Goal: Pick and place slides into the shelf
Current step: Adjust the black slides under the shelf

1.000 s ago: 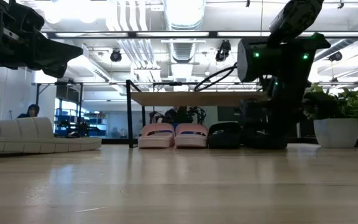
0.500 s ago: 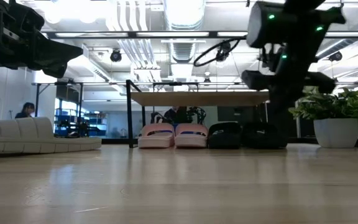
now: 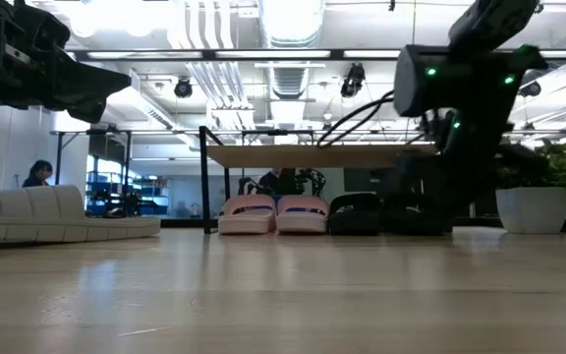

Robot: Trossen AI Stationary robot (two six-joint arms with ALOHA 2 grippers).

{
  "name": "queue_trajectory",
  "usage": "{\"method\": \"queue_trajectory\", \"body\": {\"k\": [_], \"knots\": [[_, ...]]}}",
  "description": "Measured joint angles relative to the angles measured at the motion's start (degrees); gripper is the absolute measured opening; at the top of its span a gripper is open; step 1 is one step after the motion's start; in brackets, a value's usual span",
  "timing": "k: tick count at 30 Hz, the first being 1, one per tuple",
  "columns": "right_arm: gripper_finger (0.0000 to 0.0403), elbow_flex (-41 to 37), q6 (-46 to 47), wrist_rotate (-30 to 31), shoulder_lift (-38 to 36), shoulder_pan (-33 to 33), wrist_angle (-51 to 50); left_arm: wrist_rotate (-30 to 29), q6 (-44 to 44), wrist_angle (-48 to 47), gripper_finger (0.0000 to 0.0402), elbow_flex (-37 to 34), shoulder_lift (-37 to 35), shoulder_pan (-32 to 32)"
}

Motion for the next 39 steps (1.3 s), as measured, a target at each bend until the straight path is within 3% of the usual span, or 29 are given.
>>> {"method": "queue_trajectory", "body": {"k": [9,14,26,32,39], "knots": [[0.0008,0.2,-3.9,0.4,2.7,-3.5,3.9,0.0,0.0,0.0,0.0,0.0,0.0,0.0],[0.0008,0.0,0.0,4.9,1.1,-3.7,-0.1,0.0,0.0,0.0,0.0,0.0,0.0,0.0],[0.0008,0.0,6.7,4.5,-1.3,-2.7,-10.2,0.0,0.0,0.0,0.0,0.0,0.0,0.0],[0.0008,2.9,1.0,0.7,-2.3,0.2,-0.3,0.0,0.0,0.0,0.0,0.0,0.0,0.0],[0.0009,5.9,-3.8,-0.4,3.7,0.3,12.3,0.0,0.0,0.0,0.0,0.0,0.0,0.0]]}}
